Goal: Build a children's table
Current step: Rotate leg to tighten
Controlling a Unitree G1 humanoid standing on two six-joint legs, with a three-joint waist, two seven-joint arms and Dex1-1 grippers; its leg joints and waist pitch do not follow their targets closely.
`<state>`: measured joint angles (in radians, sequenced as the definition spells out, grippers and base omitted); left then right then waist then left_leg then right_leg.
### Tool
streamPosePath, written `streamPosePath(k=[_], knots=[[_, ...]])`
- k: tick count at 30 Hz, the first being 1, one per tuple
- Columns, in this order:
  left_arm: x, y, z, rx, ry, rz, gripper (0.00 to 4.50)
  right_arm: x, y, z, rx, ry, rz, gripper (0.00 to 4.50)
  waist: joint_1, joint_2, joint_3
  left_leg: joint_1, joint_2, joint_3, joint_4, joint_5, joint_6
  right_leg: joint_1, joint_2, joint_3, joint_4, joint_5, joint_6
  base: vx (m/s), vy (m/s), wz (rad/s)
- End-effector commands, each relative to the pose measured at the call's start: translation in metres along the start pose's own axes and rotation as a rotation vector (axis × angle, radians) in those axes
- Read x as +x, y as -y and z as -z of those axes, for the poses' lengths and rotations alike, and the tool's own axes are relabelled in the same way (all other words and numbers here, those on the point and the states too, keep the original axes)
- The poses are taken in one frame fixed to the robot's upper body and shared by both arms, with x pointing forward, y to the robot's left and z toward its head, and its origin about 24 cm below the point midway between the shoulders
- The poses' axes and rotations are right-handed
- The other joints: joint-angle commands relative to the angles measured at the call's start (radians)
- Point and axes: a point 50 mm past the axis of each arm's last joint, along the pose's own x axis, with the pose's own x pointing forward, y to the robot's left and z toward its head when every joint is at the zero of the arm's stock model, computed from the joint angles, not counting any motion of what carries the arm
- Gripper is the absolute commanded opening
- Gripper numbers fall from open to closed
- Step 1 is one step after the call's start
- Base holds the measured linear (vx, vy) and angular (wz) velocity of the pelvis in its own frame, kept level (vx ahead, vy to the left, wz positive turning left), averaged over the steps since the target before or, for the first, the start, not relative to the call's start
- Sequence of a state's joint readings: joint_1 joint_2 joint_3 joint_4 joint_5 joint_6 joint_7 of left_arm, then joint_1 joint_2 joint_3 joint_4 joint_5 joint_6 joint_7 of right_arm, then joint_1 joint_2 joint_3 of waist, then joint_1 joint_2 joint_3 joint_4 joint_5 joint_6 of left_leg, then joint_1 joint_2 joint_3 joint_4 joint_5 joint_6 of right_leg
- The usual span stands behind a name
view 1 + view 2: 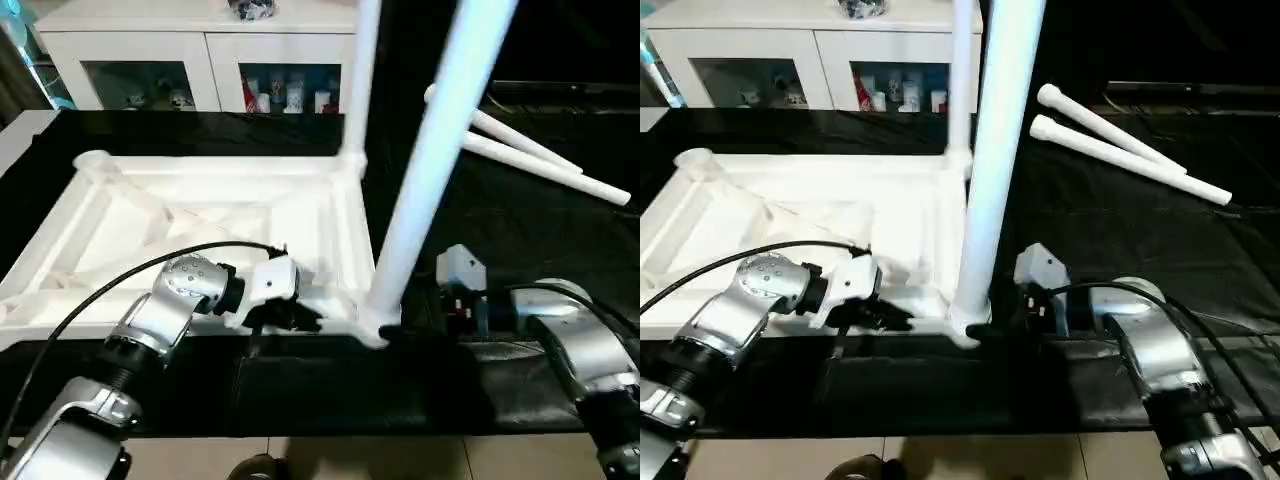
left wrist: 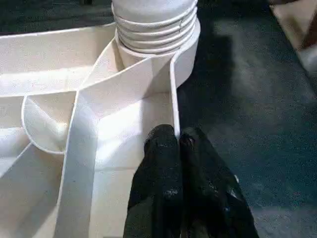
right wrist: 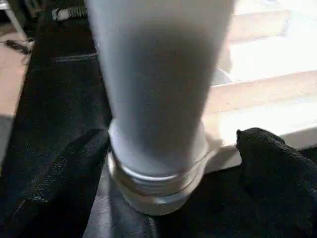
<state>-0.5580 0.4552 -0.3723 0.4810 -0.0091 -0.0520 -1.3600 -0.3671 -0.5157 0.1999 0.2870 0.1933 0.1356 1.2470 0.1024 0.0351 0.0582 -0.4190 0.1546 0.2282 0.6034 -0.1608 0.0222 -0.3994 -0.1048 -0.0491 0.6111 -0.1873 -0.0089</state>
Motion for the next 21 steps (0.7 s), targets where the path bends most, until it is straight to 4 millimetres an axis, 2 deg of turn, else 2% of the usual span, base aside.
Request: streamPosePath(k=[1,2,6,8,11,13,21], knots=[[0.0085,0.0067,-0.0048,0.053,-0.012,0.087,0.0,0.001,0.0014,-0.003,-0.027,-0.011,-0.024,4.43,-0.005,-0.015,-0.07,0.055,0.088,-0.048,-0.085,-0.329,-0.019,0.017,-0.065,0.04,-0.073,-0.28,-0.198,0.0,0.0,0.0],[0.0087,0.0077,-0.0056,0.059,-0.013,0.096,0.0,0.0023,0.001,-0.0014,-0.023,-0.023,-0.051,4.15,-0.005,-0.016,-0.071,0.054,0.088,-0.049,-0.085,-0.328,-0.019,0.018,-0.066,0.039,-0.073,-0.282,-0.197,0.0,0.0,0.0],[0.0091,0.0088,-0.0065,0.062,-0.014,0.103,0.0,0.0049,0.0014,-0.0013,-0.014,-0.015,-0.076,4.07,-0.007,-0.017,-0.071,0.053,0.088,-0.049,-0.085,-0.32,-0.017,0.019,-0.064,0.039,-0.072,-0.273,-0.202,0.0,0.0,0.0],[0.009,0.0091,-0.0065,0.063,-0.015,0.106,0.0,0.0055,0.0017,-0.002,-0.014,-0.012,-0.081,3.75,-0.006,-0.019,-0.073,0.053,0.087,-0.048,-0.083,-0.307,-0.012,0.02,-0.064,0.039,-0.07,-0.256,-0.206,0.0,0.0,0.0],[0.0094,0.0094,-0.006,0.063,-0.017,0.106,0.0,0.0062,0.0011,-0.0024,-0.014,-0.009,-0.094,3.62,-0.005,-0.017,-0.074,0.051,0.087,-0.047,-0.082,-0.282,0.002,0.021,-0.061,0.038,-0.066,-0.221,-0.213,0.0,0.0,0.0],[0.0095,0.0092,-0.0056,0.061,-0.017,0.102,0.0,0.0063,0.0006,-0.0022,-0.013,-0.007,-0.1,3.25,-0.005,-0.018,-0.074,0.052,0.087,-0.046,-0.081,-0.286,0.002,0.022,-0.063,0.038,-0.067,-0.226,-0.216,0.0,0.0,0.0],[0.0104,0.0089,-0.0047,0.054,-0.017,0.094,0.0,0.0066,-0.0013,-0.0016,-0.001,0.006,-0.114,2.85,-0.005,-0.016,-0.075,0.052,0.087,-0.047,-0.081,-0.286,0.0,0.022,-0.062,0.038,-0.066,-0.226,-0.215,0.0,0.0,0.0]])
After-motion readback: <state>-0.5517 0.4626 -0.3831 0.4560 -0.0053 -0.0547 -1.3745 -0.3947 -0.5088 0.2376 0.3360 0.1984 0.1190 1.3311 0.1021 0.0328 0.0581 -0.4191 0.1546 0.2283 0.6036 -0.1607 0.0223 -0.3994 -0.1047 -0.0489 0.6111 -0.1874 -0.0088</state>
